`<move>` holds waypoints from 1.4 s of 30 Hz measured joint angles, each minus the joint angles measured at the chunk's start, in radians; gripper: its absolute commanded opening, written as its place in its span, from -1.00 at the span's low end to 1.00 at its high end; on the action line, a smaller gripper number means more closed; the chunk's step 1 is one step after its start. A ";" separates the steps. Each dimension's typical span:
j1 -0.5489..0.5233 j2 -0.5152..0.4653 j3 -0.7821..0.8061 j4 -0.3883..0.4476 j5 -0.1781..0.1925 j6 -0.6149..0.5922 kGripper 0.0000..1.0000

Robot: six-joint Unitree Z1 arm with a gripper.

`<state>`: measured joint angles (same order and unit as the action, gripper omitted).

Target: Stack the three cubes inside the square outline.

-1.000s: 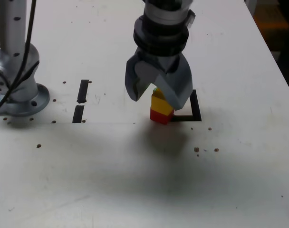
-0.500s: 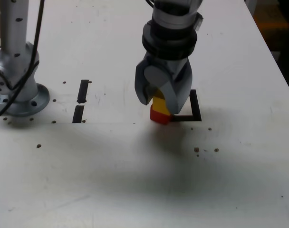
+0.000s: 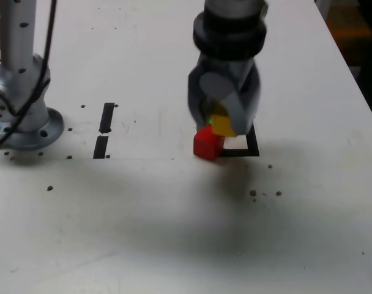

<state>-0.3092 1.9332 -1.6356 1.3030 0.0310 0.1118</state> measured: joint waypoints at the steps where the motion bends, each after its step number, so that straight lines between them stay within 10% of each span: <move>1: -0.012 0.007 -0.033 0.004 -0.002 -0.005 -0.41; 20: -0.066 0.271 -0.319 0.050 -0.054 -0.015 -0.40; 33: -0.067 0.321 -0.315 0.113 0.018 -0.014 -0.30; 37: -0.067 0.323 -0.323 0.113 0.012 -0.015 -0.09; 42: -0.067 0.323 -0.315 0.113 0.004 -0.014 0.67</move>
<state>-0.3758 2.2565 -1.9505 1.4162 0.0353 0.0973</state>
